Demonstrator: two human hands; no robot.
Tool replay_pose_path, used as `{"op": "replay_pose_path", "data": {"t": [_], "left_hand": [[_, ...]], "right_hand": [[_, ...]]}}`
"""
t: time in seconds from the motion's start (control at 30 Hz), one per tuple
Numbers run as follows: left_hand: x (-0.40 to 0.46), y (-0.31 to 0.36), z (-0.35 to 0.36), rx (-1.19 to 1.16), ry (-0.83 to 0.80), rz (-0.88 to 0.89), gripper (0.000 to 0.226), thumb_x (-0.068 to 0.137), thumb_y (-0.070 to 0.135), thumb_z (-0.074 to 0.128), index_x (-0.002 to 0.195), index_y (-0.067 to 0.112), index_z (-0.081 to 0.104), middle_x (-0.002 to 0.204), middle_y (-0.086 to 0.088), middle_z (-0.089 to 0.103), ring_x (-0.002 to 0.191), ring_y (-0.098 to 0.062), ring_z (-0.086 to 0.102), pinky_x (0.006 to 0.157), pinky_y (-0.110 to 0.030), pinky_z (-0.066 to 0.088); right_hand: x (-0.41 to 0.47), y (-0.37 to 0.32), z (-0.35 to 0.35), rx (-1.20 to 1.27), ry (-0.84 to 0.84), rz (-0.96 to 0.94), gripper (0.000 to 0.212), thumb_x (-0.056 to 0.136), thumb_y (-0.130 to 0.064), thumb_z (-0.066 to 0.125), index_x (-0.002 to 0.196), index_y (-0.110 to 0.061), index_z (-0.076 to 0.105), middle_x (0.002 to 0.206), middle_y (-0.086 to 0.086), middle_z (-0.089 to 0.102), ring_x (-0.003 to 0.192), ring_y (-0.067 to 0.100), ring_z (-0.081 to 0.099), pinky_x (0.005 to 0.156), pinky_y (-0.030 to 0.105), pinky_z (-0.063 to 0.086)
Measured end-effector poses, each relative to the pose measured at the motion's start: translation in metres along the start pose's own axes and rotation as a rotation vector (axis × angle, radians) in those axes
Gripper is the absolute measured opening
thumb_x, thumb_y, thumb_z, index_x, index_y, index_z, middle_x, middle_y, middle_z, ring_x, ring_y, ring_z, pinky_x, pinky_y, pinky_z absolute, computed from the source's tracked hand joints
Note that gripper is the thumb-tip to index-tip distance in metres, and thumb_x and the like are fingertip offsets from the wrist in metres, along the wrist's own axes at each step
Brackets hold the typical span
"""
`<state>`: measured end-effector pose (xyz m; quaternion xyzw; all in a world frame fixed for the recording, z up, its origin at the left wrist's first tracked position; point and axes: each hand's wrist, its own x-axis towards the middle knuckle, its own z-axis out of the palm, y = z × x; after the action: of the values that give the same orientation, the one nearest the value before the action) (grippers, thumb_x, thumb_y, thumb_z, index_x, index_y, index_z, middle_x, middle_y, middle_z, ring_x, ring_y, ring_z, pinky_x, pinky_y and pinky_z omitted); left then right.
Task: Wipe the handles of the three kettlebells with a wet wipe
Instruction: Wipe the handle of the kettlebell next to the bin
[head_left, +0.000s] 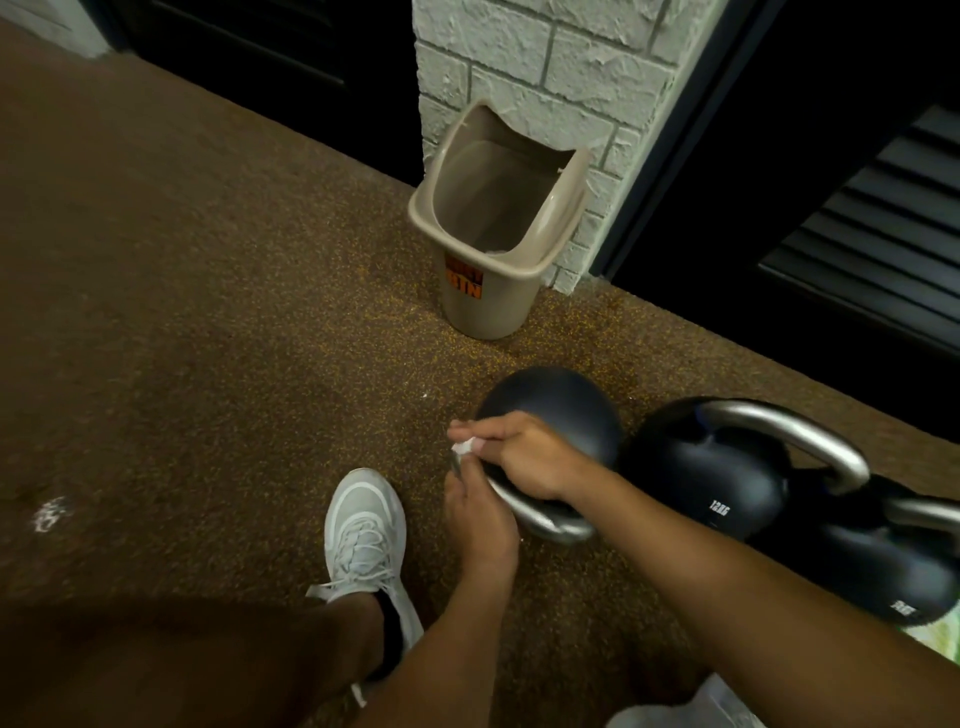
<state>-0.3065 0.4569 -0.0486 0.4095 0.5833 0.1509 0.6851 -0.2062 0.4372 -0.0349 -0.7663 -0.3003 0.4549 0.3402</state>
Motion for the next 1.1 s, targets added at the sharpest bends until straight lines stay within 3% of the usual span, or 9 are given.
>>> {"op": "replay_pose_path", "data": {"t": [0.07,0.13,0.2,0.4,0.57,0.7,0.87,1.0,1.1], "left_hand": [[0.002,-0.002,0.000,-0.032,-0.004,0.022,0.073,0.079,0.071,0.041,0.125,0.021,0.068,0.116,-0.009,0.072,0.107,-0.027,0.068,0.100,-0.055,0.052],[0.005,0.000,-0.001,-0.033,-0.015,0.026,0.073,0.081,0.077,0.042,0.123,0.024,0.070,0.114,-0.006,0.074,0.107,-0.025,0.070,0.099,-0.054,0.053],[0.006,0.002,-0.001,-0.041,-0.014,0.029,0.061,0.094,0.067,0.044,0.123,0.020,0.070,0.115,-0.008,0.074,0.108,-0.026,0.070,0.100,-0.050,0.053],[0.006,-0.001,0.004,-0.092,-0.028,0.011,0.057,0.089,0.065,0.047,0.115,0.021,0.071,0.108,-0.007,0.076,0.103,-0.023,0.073,0.099,-0.053,0.055],[0.005,0.009,0.014,-0.222,-0.122,-0.012,0.030,0.111,0.032,0.038,0.123,0.026,0.064,0.110,0.011,0.070,0.095,0.008,0.067,0.083,-0.014,0.052],[0.008,0.004,0.015,-0.287,-0.074,-0.086,0.033,0.109,0.039,0.042,0.108,0.020,0.070,0.110,-0.001,0.074,0.103,-0.013,0.070,0.088,-0.028,0.052],[0.016,-0.006,0.015,-0.244,-0.045,-0.104,0.061,0.092,0.061,0.046,0.118,0.010,0.068,0.114,-0.017,0.074,0.105,-0.033,0.072,0.101,-0.052,0.054],[0.009,0.002,0.010,-0.145,-0.021,-0.117,0.054,0.102,0.054,0.040,0.134,0.014,0.058,0.128,-0.014,0.066,0.115,-0.030,0.063,0.107,-0.047,0.048],[0.007,0.003,0.011,-0.092,-0.014,-0.102,0.053,0.107,0.048,0.039,0.140,0.010,0.053,0.130,-0.012,0.062,0.115,-0.027,0.059,0.101,-0.038,0.046]], "right_hand": [[0.001,0.004,0.005,0.044,0.017,-0.006,0.032,0.100,-0.013,0.052,0.129,-0.016,0.065,0.140,-0.006,0.058,0.131,0.001,0.048,0.115,0.023,0.031],[0.016,0.005,0.008,-0.108,0.049,0.011,0.036,0.100,-0.020,0.049,0.135,-0.019,0.060,0.144,-0.004,0.054,0.134,0.006,0.046,0.115,0.026,0.032],[0.032,0.000,0.012,-0.239,0.075,0.038,0.043,0.100,-0.023,0.046,0.142,-0.018,0.053,0.150,0.001,0.047,0.140,0.015,0.041,0.117,0.029,0.031],[0.024,0.006,0.019,-0.024,0.155,0.100,0.045,0.096,-0.027,0.046,0.140,-0.024,0.054,0.148,-0.005,0.050,0.138,0.011,0.044,0.117,0.033,0.033],[-0.010,0.014,0.012,-0.070,0.130,0.018,0.043,0.101,-0.031,0.045,0.144,-0.029,0.048,0.151,-0.016,0.043,0.142,0.002,0.034,0.120,0.032,0.027],[-0.033,0.015,0.008,-0.208,0.121,-0.032,0.044,0.102,-0.027,0.046,0.146,-0.031,0.046,0.152,-0.018,0.041,0.142,0.001,0.034,0.118,0.026,0.027],[-0.083,0.038,0.003,-0.349,0.127,-0.106,0.047,0.101,-0.022,0.050,0.146,-0.037,0.044,0.150,-0.027,0.038,0.141,-0.002,0.034,0.118,0.026,0.027],[-0.113,0.073,-0.010,-0.351,0.192,-0.025,0.045,0.102,-0.019,0.048,0.144,-0.034,0.047,0.148,-0.024,0.042,0.140,-0.003,0.034,0.119,0.031,0.028],[-0.106,0.085,-0.016,-0.321,0.191,0.060,0.044,0.102,-0.017,0.045,0.144,-0.031,0.049,0.151,-0.015,0.042,0.142,-0.001,0.031,0.122,0.031,0.023]]}}
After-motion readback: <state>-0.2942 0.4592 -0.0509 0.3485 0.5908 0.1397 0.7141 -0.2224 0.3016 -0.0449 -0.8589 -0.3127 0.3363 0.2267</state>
